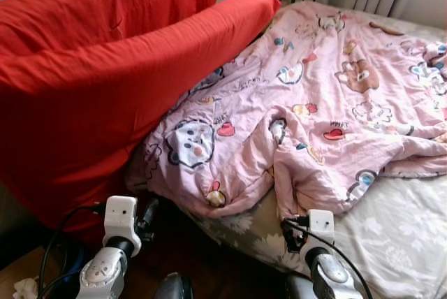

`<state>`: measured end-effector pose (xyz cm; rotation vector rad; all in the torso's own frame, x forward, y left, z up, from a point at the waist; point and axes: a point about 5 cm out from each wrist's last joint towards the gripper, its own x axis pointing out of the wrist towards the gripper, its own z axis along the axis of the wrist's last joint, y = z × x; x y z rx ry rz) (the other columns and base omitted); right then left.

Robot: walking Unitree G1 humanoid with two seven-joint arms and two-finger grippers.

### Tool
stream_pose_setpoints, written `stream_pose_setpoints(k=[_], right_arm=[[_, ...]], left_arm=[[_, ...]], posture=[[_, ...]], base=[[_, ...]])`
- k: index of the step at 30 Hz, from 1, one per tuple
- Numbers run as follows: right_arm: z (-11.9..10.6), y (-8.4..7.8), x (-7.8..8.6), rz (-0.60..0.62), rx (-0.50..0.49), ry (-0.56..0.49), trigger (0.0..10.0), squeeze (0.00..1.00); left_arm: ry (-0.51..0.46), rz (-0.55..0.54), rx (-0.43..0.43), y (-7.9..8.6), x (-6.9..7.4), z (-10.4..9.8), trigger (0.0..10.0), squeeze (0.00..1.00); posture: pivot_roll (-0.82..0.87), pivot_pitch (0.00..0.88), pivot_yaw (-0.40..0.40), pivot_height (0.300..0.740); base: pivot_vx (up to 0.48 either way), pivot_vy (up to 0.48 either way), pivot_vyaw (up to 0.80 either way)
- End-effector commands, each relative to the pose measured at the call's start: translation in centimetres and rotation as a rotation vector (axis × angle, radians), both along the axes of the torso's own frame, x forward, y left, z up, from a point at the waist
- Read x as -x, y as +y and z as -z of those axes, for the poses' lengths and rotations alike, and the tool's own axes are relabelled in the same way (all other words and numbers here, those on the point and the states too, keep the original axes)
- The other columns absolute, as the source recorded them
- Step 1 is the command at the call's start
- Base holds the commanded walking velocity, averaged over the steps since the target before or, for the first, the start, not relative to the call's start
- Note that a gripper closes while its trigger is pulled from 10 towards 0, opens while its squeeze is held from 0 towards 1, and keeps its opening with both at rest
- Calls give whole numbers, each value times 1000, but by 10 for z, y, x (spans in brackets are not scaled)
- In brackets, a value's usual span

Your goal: Clean up the room

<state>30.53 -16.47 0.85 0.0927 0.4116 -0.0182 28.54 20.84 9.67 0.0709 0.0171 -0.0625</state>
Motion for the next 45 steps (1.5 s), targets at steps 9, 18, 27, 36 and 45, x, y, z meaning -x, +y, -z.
stream_pose_setpoints(k=[9, 18, 27, 36, 45], right_arm=[[-3, -3, -3, -3, 21, -4, 10000, 0], [-4, 3, -5, -45, 29, -11, 10000, 0], [-7, 8, -6, -47, 6, -35, 0, 0], [-6, 9, -5, -45, -5, -38, 0, 0], [-6, 9, -6, -36, -18, -42, 0, 0]], left_arm=[[-16, 0, 12, -4, 8, -15, 10000, 0], [-23, -5, 7, -5, 19, -23, 10000, 0], [3, -7, 3, -4, 28, -22, 10000, 0], [13, 0, 4, -7, 28, -23, 10000, 0], [17, -14, 2, -5, 26, -21, 10000, 0]], posture=[[113, 373, 34, 588], [140, 389, 34, 588], [145, 383, 43, 588], [148, 357, 44, 588], [154, 329, 38, 588]], base=[[0, 0, 0], [0, 0, 0], [0, 0, 0], [0, 0, 0], [0, 0, 0]])
